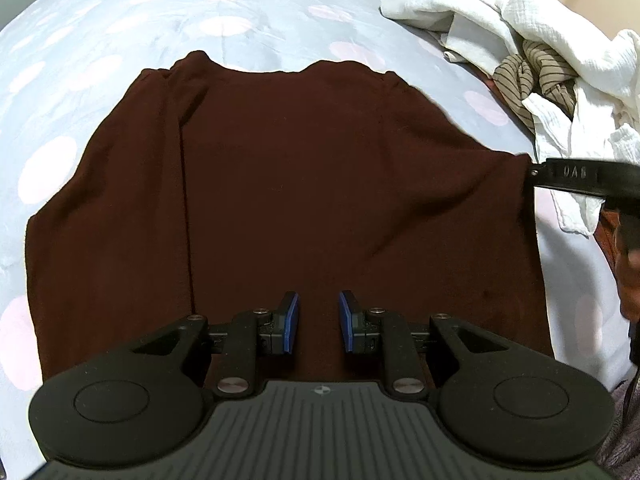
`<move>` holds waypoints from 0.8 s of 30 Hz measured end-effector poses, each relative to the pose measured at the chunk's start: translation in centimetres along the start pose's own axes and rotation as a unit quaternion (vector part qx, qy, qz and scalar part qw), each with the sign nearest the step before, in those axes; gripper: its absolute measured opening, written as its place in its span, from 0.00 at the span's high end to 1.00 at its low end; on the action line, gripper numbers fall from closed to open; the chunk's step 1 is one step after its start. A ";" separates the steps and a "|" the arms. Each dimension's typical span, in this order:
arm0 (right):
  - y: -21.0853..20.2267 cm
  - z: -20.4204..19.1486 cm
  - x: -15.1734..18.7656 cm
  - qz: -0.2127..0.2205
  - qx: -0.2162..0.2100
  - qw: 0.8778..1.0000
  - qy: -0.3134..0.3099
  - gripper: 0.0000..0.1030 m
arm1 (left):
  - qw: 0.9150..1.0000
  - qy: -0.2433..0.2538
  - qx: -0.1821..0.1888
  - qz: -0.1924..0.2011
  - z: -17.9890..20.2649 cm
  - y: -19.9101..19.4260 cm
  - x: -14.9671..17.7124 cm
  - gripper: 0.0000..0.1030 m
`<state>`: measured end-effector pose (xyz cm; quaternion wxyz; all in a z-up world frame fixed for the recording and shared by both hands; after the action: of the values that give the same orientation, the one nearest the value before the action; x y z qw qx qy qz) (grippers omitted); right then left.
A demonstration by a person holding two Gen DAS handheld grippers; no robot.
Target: Fold clothes
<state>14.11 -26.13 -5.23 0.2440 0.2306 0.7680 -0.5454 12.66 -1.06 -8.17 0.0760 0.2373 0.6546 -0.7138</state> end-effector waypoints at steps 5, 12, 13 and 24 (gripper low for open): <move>1.0 4.6 0.7 -0.021 -0.014 0.992 0.123 0.93 | 1.000 0.005 0.000 -0.002 0.0 0.1 0.1 0.82; 0.8 4.6 0.5 -0.028 -0.017 0.993 0.115 0.91 | 1.000 0.010 0.000 -0.003 -0.1 0.1 0.2 0.82; 0.6 4.5 0.5 -0.029 -0.020 0.993 0.116 0.87 | 1.000 0.012 -0.001 -0.003 0.0 0.0 0.3 0.82; -2.3 6.0 1.3 -0.030 -0.001 0.991 0.129 0.64 | 0.999 0.049 0.011 0.006 1.6 -1.9 1.9 0.81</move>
<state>12.40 -32.36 -6.10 0.1261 0.2756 0.8001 -0.5177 9.84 -1.97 -7.22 0.0456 0.2772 0.6481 -0.7078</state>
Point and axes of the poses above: each gripper's, at about its wrist camera, not at the fingertips, and y roughly the way its jaws point, z to its right, x to its underside, the point moved 2 cm from there along y, roughly the way its jaws point, and after that the axes turned 8 degrees about -x, right-handed, at the moved point
